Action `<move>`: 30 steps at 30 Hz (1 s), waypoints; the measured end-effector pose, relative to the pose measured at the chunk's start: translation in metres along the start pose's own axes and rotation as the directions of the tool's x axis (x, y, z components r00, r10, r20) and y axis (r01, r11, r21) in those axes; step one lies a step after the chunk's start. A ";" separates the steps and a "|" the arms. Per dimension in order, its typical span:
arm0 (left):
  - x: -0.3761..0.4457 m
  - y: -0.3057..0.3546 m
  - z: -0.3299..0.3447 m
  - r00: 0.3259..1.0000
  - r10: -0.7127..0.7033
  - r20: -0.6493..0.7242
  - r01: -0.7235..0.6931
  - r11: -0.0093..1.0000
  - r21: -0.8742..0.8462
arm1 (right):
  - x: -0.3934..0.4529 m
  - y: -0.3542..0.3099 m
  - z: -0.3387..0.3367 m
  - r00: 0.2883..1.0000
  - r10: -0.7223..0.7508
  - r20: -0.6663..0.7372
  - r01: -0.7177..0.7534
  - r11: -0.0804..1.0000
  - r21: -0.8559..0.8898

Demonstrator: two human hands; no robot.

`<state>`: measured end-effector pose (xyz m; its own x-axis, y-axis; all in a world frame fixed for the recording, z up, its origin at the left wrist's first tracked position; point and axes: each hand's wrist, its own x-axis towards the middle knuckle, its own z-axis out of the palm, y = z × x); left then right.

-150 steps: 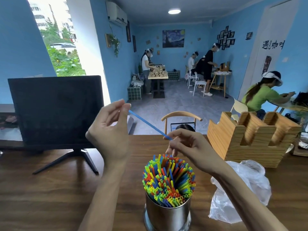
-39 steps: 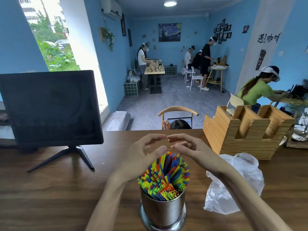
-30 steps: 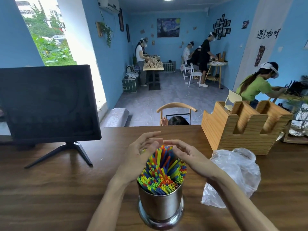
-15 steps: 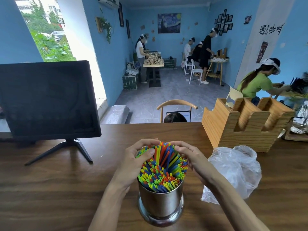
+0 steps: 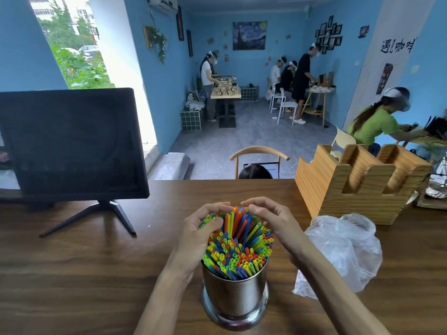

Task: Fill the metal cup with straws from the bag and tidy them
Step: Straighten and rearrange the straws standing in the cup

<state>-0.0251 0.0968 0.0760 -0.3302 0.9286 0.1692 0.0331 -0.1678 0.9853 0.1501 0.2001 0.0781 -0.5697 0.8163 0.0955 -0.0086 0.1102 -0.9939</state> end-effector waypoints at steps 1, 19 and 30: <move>0.000 0.000 0.000 1.000 0.002 -0.006 -0.002 1.000 0.007 | 0.000 -0.001 0.000 1.000 -0.013 0.001 0.013 1.000 -0.017; -0.001 0.000 0.001 0.999 -0.032 -0.036 0.034 0.997 0.066 | 0.007 -0.004 0.001 0.998 -0.051 0.028 0.054 0.994 -0.096; -0.002 0.004 0.004 0.999 0.001 -0.054 0.002 0.999 0.052 | -0.001 0.009 -0.004 0.992 0.021 0.121 -0.038 0.989 0.141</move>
<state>-0.0209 0.0954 0.0797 -0.3809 0.9091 0.1686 0.0819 -0.1485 0.9855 0.1543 0.2027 0.0695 -0.6648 0.7440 0.0675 -0.1028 -0.0016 -0.9947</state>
